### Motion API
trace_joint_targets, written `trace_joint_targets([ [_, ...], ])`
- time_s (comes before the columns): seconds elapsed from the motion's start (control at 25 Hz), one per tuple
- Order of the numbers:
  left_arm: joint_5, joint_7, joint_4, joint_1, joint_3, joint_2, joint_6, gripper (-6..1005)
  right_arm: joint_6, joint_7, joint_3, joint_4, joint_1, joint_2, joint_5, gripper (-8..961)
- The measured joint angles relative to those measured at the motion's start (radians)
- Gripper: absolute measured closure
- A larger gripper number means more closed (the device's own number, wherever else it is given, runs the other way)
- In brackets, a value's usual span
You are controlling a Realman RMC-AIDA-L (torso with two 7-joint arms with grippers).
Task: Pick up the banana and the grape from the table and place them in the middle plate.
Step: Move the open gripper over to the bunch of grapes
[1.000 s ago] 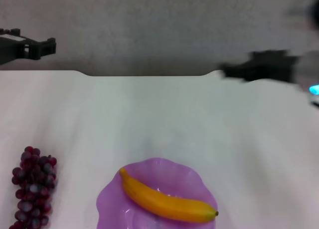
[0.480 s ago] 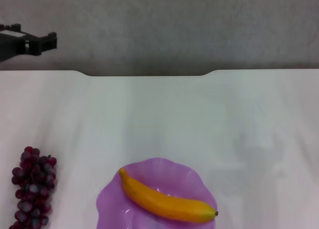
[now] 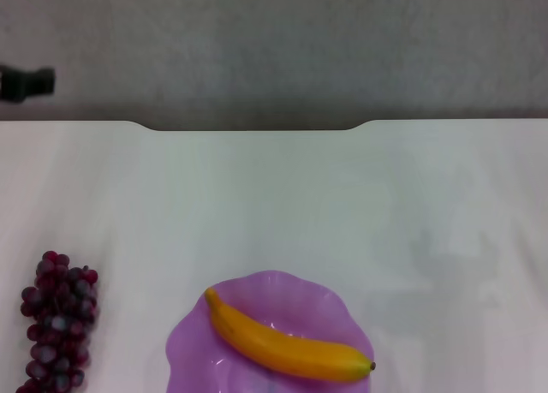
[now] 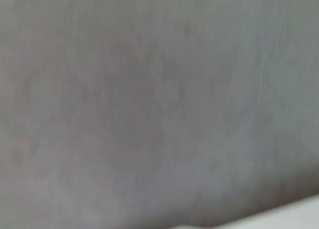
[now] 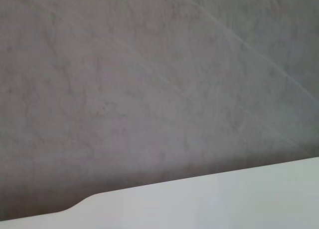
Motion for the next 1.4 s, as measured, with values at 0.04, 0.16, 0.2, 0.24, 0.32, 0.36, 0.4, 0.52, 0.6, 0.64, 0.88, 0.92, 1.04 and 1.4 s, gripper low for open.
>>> trace_joint_targets([
  [0.04, 0.034, -0.025, -0.018, -0.009, 0.006, 0.000, -0.048, 151, 0.000, 0.000, 0.000, 0.000, 0.000, 0.000, -0.001, 76],
  [0.16, 0.110, -0.083, -0.045, -0.050, 0.026, 0.000, -0.211, 151, 0.001, 0.000, 0.000, 0.001, 0.000, -0.001, -0.001, 76],
  [0.2, 0.115, -0.099, -0.037, -0.074, 0.027, 0.001, -0.283, 151, 0.003, 0.000, 0.000, 0.002, 0.001, -0.001, -0.001, 76],
  [0.24, 0.115, -0.105, -0.032, -0.082, 0.028, 0.001, -0.310, 151, 0.004, 0.000, 0.000, 0.003, 0.002, -0.002, -0.002, 76],
  [0.32, 0.116, -0.117, -0.018, -0.100, 0.035, 0.001, -0.376, 151, 0.007, -0.001, -0.004, 0.008, 0.006, -0.002, -0.003, 76],
  [0.36, 0.116, -0.127, -0.010, -0.107, 0.049, 0.001, -0.408, 152, 0.008, -0.001, -0.005, 0.010, 0.007, -0.002, -0.003, 76],
  [0.4, 0.117, -0.134, -0.004, -0.111, 0.060, 0.001, -0.422, 152, 0.009, -0.001, -0.007, 0.012, 0.008, -0.002, -0.003, 76],
  [0.52, 0.117, -0.163, 0.054, -0.134, 0.104, 0.001, -0.450, 152, 0.012, -0.001, -0.008, 0.012, 0.009, -0.002, -0.003, 76],
  [0.6, 0.116, -0.174, 0.109, -0.152, 0.121, 0.000, -0.454, 152, 0.012, -0.001, -0.009, 0.012, 0.009, -0.002, -0.004, 76],
  [0.64, 0.116, -0.178, 0.141, -0.160, 0.131, -0.001, -0.454, 152, 0.013, -0.001, -0.010, 0.012, 0.009, -0.002, -0.004, 76],
  [0.88, 0.116, -0.205, 0.302, -0.225, 0.173, 0.000, -0.441, 152, 0.015, -0.001, -0.011, 0.015, 0.013, -0.002, -0.004, 76],
  [0.92, 0.116, -0.213, 0.322, -0.232, 0.178, 0.001, -0.436, 153, 0.015, -0.001, -0.012, 0.015, 0.015, -0.002, -0.004, 76],
  [1.04, 0.118, -0.239, 0.355, -0.238, 0.185, 0.005, -0.417, 153, 0.016, -0.001, -0.019, 0.018, 0.017, -0.002, -0.005, 76],
  [1.4, 0.120, -0.261, 0.489, -0.251, 0.136, 0.029, -0.343, 153, 0.029, -0.001, -0.025, 0.034, 0.033, -0.004, -0.006, 76],
])
